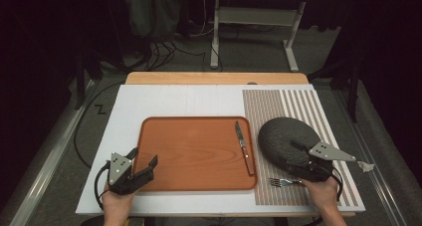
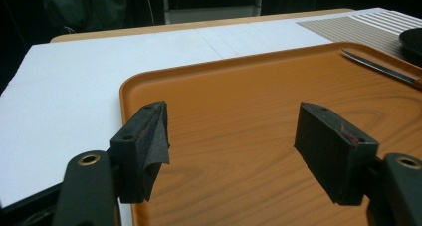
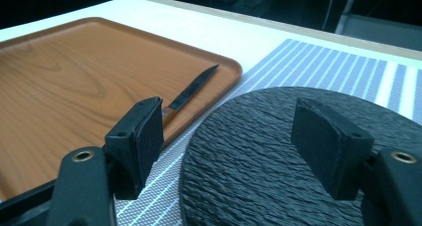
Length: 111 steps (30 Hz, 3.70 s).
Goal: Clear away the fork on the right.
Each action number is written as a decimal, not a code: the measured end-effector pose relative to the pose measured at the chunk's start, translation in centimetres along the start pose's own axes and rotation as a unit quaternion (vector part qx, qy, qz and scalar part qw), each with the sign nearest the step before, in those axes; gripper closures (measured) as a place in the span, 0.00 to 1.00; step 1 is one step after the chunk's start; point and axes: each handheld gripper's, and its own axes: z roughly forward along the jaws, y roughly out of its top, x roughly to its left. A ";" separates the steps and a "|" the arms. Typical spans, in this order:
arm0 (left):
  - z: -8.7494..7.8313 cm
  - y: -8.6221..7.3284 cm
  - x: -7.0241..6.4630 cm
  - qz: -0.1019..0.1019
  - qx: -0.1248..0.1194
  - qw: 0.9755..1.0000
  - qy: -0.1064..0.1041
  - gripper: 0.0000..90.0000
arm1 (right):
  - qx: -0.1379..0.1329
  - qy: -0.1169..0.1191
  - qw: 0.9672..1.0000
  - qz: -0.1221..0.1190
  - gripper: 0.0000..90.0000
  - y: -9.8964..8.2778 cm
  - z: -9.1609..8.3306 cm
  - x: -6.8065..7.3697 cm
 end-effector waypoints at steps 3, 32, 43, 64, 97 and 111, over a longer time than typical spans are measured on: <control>-0.1 0.0 0.1 -0.003 -0.002 1.000 0.000 0.33 | -0.008 -0.004 1.000 0.005 0.33 0.2 -0.2 -0.2; 0.2 0.1 -0.2 0.002 0.001 1.000 0.002 0.33 | 0.062 -0.005 0.998 -0.012 0.44 -0.1 -3.2 -1.6; 0.2 0.1 -0.2 0.001 0.000 1.000 0.003 0.33 | 0.099 -0.005 0.995 -0.017 0.51 -0.4 -3.8 -1.8; 0.1 0.1 -0.1 -0.001 -0.003 1.000 0.003 0.33 | 0.185 -0.004 0.981 -0.054 0.61 -0.7 -5.7 -1.8; 0.2 0.1 0.0 -0.004 -0.006 1.000 0.008 0.33 | 0.288 0.012 0.957 -0.045 0.65 -2.2 -5.9 -2.7; 0.2 0.2 0.0 -0.005 -0.006 1.000 0.008 0.33 | 0.322 0.025 0.945 -0.059 0.64 -2.5 -4.7 -2.7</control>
